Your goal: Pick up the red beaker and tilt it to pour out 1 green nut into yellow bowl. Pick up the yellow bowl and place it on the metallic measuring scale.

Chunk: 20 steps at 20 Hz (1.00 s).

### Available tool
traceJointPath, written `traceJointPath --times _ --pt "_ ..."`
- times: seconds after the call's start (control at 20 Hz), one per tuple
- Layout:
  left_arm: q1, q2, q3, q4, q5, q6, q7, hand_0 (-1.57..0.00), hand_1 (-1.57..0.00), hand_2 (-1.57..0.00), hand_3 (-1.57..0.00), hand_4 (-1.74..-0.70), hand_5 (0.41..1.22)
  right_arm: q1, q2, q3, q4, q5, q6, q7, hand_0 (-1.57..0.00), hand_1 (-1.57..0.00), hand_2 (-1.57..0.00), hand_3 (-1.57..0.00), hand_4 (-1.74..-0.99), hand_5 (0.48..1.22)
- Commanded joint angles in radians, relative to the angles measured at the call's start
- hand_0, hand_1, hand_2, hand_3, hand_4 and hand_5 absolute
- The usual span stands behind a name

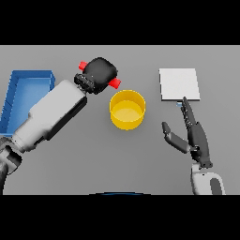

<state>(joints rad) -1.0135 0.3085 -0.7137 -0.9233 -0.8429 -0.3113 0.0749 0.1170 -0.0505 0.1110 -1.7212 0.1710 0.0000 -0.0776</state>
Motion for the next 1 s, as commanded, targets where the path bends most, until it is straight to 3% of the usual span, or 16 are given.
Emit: traceJointPath --times 0.0,0.15,0.35,0.8,0.95 --pt "-0.015 -0.006 -0.025 0.019 -0.024 -0.002 -0.021 -1.57 -1.57 -1.57 -1.29 -1.72 1.217 -0.001 0.008 0.002 -0.004 -0.003 -0.002 0.007 0.0 0.0 0.0 0.0 -1.206 0.639" --pt "-0.052 -0.013 -0.087 0.054 -0.082 -0.007 -0.093 -1.57 -1.57 -1.57 -1.43 -1.73 1.219 0.005 0.002 0.001 -0.009 0.017 -0.018 -0.005 0.0 0.0 0.0 0.0 -1.221 0.617" --pt "-0.118 -0.024 -0.169 0.084 -0.171 -0.023 -0.132 -1.57 -1.57 -1.57 -1.51 -1.73 1.22 -0.011 0.015 0.007 0.009 0.042 -0.04 -0.006 0.0 0.0 0.0 0.0 -1.205 0.584" --pt "-0.213 -0.028 -0.344 0.131 -0.352 -0.009 -0.23 -1.57 -1.57 -1.57 -1.56 -1.74 1.221 -0.018 0.013 -0.004 0.016 0.038 -0.048 -0.013 0.0 0.0 0.0 0.0 -1.13 0.565" --pt "-0.234 -0.035 -0.39 0.148 -0.403 0.013 -0.25 -1.57 -1.57 -1.57 -1.57 -1.73 1.221 -0.003 0.009 0.006 -0.002 0.049 -0.047 -0.042 0.0 0.0 0.0 0.0 -1.136 0.578"
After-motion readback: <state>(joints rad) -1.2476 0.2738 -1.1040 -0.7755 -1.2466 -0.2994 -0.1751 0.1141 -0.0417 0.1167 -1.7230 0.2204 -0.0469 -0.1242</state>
